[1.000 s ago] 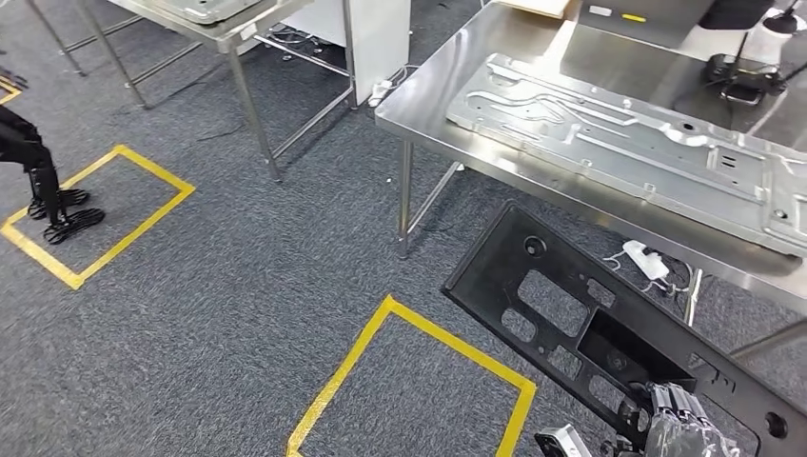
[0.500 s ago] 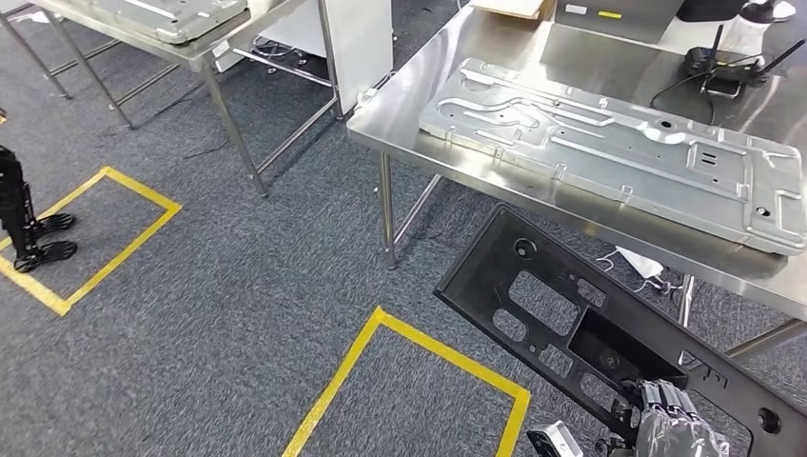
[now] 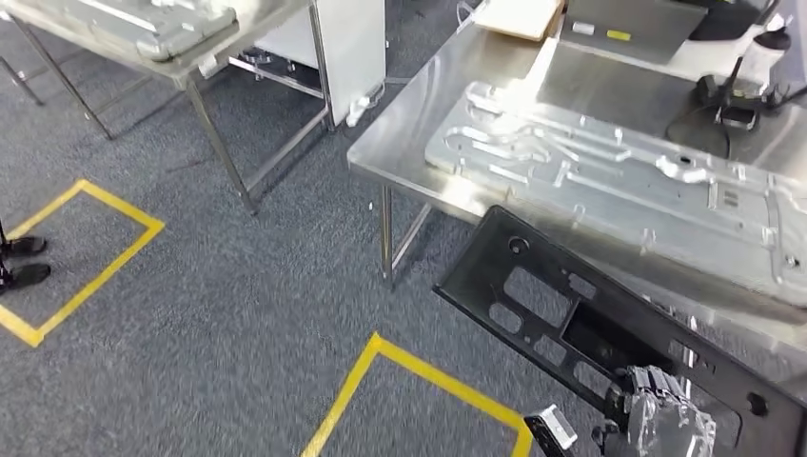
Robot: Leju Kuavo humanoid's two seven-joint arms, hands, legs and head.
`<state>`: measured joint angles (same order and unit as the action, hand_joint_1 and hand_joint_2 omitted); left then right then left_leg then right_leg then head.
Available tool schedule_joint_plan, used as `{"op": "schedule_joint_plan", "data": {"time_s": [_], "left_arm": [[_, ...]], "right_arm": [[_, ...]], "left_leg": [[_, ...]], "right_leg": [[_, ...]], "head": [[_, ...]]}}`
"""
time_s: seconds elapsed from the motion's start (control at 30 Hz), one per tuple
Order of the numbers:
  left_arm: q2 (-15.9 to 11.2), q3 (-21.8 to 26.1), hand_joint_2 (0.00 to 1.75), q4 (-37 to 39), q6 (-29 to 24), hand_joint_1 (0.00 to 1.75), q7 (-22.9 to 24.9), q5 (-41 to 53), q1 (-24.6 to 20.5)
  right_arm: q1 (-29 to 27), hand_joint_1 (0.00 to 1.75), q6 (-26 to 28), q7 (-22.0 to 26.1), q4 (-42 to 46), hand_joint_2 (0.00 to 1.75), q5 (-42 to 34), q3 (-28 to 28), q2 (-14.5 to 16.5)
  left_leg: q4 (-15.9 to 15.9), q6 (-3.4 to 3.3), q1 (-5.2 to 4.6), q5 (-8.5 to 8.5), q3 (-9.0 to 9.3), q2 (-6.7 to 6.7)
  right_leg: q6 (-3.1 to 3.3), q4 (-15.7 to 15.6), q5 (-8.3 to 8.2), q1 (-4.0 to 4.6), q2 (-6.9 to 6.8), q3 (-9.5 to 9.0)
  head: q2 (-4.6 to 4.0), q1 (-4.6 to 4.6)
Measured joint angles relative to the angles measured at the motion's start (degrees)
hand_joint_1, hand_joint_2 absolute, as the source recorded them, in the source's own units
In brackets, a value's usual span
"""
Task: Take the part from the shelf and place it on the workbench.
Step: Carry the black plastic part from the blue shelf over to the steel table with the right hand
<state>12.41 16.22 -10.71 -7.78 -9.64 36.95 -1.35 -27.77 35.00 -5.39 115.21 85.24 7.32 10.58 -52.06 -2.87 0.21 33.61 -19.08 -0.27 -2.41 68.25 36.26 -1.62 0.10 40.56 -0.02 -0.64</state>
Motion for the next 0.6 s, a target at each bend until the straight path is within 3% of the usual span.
{"op": "schedule_joint_plan", "data": {"time_s": [0.03,0.1,0.13,0.2,0.23,0.3,0.33,0.37,0.43,0.47,0.5,0.53,0.6], "left_arm": [[-0.01,0.0,1.75,0.07,0.02,0.0,0.04,0.14,0.2],[-0.03,0.0,1.75,0.21,0.11,0.0,0.09,0.33,0.41],[-0.03,0.0,1.75,0.26,0.15,0.0,0.11,0.39,0.3],[0.05,0.0,1.75,0.19,0.19,0.0,0.11,0.5,-0.47],[0.1,-0.01,1.75,0.14,0.2,0.0,0.1,0.53,-0.78],[0.15,-0.02,1.75,0.09,0.26,0.0,0.09,0.56,-1.1],[0.15,-0.02,1.75,0.09,0.3,0.0,0.05,0.53,-1.06],[0.15,-0.01,1.75,0.08,0.33,0.0,-0.02,0.49,-1.1],[0.13,0.0,1.75,0.05,0.39,0.0,-0.12,0.43,-1.35],[0.08,0.01,1.75,0.04,0.4,0.0,-0.13,0.41,-1.47],[0.02,0.01,1.75,0.04,0.42,0.0,-0.11,0.42,-1.56],[-0.09,0.02,1.75,0.06,0.44,0.0,-0.08,0.43,-1.56],[-0.32,0.03,1.75,0.1,0.49,0.0,-0.08,0.44,-1.62]], "right_arm": [[0.19,1.75,-0.17,-0.33,-0.28,1.75,0.02,0.0,-0.55],[0.69,1.75,-0.79,-0.79,-0.86,1.75,-0.03,0.0,-1.51],[0.96,1.75,-1.1,-0.96,-1.06,1.75,-0.05,0.0,-1.96],[1.66,1.75,-1.4,-1.19,-1.16,1.75,-0.07,0.0,-2.69],[1.98,1.75,-1.43,-1.29,-1.11,1.75,-0.06,0.01,-3.0],[2.49,1.75,-1.5,-1.36,-1.14,1.75,-0.06,0.02,-3.38],[2.6,1.75,-1.55,-1.38,-1.19,1.75,-0.06,0.02,-3.48],[2.66,1.75,-1.59,-1.37,-1.25,1.75,-0.06,0.02,-3.56],[2.74,1.75,-1.65,-1.37,-1.39,1.75,-0.06,0.02,-3.71],[2.78,1.75,-1.67,-1.38,-1.46,1.75,-0.06,0.02,-3.79],[2.83,1.75,-1.74,-1.41,-1.55,1.75,-0.06,0.02,-3.87],[2.89,1.75,-1.87,-1.48,-1.69,1.75,-0.06,0.02,-3.99],[3.26,1.75,-2.38,-1.66,-2.11,1.75,-0.09,0.02,-4.4]], "left_leg": [[0.14,0.2,0.02,1.28,1.64,0.03],[0.27,0.97,0.03,3.77,4.09,0.08],[0.48,1.48,0.17,4.59,5.15,0.13],[-1.65,2.41,0.65,3.73,5.21,0.17],[-5.24,2.68,0.84,2.16,3.71,0.17],[-15.96,2.93,0.93,-0.07,-3.05,0.09],[-20.36,3.0,0.87,0.6,-6.97,0.09],[-22.98,3.09,0.88,2.65,-10.58,0.09],[-23.35,3.21,0.86,7.59,-15.92,0.1],[-21.65,3.12,0.79,8.51,-17.84,0.11],[-19.0,2.85,0.62,6.94,-19.36,0.12],[-15.52,2.38,0.37,2.26,-20.47,0.16],[-9.53,1.49,-0.35,-9.01,-21.76,-0.01]], "right_leg": [[0.01,-2.87,-4.23,-0.06,-0.3,0.32],[0.69,-6.1,-11.8,0.39,-0.81,0.36],[1.24,-6.31,-13.62,0.76,-0.87,0.06],[2.45,-6.27,-11.9,1.27,-0.42,-1.45],[2.98,-6.76,-11.02,1.25,-0.31,-2.65],[3.69,-8.32,-9.51,0.98,-0.2,-5.84],[3.82,-9.14,-8.69,0.95,-0.18,-7.58],[3.86,-9.94,-7.84,0.9,-0.01,-9.41],[3.76,-11.38,-6.0,0.84,0.43,-13.2],[3.68,-12.01,-4.97,0.82,0.66,-15.17],[3.57,-12.57,-3.88,0.81,0.82,-17.06],[3.43,-13.08,-2.79,0.77,0.95,-18.71],[2.8,-13.61,-0.55,0.91,1.44,-21.47]], "head": [[-0.01,-0.02],[0.01,0.02],[0.01,0.06],[0.01,0.04],[0.01,0.03],[0.02,0.06],[0.02,0.1],[0.01,0.11],[0.01,0.1],[0.01,0.09],[0.01,0.09],[0.0,0.08],[0.0,0.08]]}}
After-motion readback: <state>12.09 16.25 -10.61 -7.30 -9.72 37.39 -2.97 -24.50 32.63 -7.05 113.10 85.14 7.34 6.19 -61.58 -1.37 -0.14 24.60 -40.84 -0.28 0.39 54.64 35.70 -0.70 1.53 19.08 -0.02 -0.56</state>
